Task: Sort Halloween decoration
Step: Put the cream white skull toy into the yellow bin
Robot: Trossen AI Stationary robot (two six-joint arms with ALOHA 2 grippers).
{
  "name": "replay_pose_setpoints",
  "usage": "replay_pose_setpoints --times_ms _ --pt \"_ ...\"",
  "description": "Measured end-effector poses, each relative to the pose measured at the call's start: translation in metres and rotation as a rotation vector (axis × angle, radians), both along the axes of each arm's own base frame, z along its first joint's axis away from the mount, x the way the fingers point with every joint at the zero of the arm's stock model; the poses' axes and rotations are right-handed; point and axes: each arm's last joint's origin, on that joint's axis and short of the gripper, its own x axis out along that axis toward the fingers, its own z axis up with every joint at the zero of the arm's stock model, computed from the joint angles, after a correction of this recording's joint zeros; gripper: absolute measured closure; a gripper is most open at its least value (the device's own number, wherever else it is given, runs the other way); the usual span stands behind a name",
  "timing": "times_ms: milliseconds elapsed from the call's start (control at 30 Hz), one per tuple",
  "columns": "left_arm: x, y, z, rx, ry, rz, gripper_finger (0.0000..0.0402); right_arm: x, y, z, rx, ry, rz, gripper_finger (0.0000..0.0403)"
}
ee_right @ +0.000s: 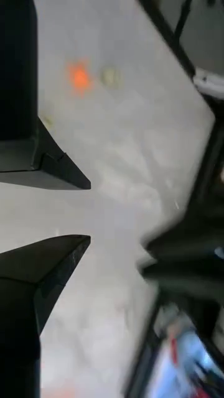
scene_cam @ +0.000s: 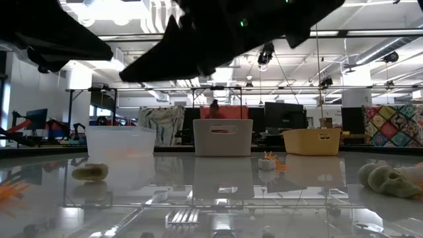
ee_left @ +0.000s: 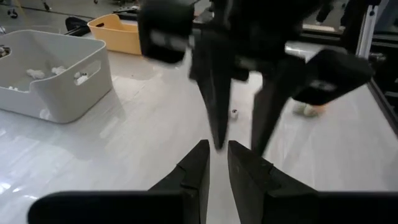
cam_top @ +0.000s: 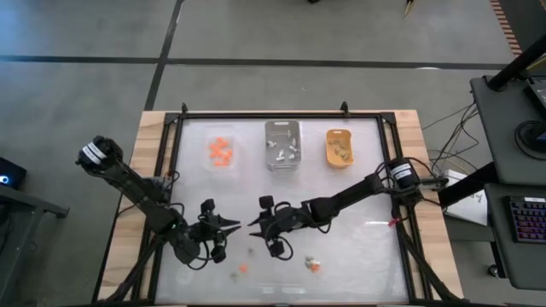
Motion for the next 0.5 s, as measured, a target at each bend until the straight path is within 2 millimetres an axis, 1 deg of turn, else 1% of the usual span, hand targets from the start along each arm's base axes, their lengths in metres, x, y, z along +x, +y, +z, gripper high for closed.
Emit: replay_pose_setpoints --times_ms 67,200,333,500 --pt "-0.001 -0.001 0.002 -0.012 0.002 -0.02 0.0362 0.001 0.0 -0.01 0.054 0.033 0.024 0.0284" --pt "-0.004 -0.007 -0.001 -0.054 0.087 -0.171 0.0362 0.003 0.005 -0.03 0.126 0.103 0.125 0.0284" --pt "-0.004 -0.006 -0.003 -0.082 0.102 -0.17 0.0362 0.012 0.012 -0.039 0.218 0.122 0.247 0.0284" --pt "-0.004 -0.006 -0.002 -0.079 0.086 -0.151 0.0362 0.025 0.016 -0.056 0.216 0.14 0.264 0.0284"
